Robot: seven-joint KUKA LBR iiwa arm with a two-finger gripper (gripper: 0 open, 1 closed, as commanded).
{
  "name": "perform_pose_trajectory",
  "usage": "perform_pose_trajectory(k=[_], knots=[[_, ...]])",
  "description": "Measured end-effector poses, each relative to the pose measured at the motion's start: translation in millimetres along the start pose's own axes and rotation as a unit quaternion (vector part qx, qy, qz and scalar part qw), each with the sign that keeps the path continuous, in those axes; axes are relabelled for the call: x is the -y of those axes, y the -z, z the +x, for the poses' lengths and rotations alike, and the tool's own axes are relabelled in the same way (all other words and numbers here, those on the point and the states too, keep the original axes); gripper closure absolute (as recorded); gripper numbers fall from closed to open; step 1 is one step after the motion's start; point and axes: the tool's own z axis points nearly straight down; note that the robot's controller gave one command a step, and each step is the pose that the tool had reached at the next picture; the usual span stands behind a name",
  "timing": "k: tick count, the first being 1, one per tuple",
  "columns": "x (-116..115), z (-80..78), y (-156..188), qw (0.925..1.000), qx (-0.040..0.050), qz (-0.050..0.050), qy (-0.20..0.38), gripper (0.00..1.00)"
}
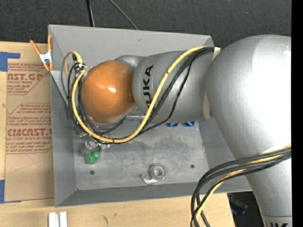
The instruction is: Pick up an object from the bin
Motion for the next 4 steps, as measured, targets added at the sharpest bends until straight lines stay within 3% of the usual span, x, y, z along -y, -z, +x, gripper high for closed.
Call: perform_pose_trajectory(k=[1, 2, 3, 4], knots=[[7, 19.7, 153, 0.9999, -0.0003, 0.003, -0.014, 1.0], [9, 9.7, 108, 0.9947, 0.0, -0.003, -0.103, 1.0], [-18, -4.3, 49, 0.9868, -0.0007, -0.005, -0.162, 1.0], [-16, -3.6, 52, 0.9867, -0.0002, -0.002, -0.162, 0.0]])
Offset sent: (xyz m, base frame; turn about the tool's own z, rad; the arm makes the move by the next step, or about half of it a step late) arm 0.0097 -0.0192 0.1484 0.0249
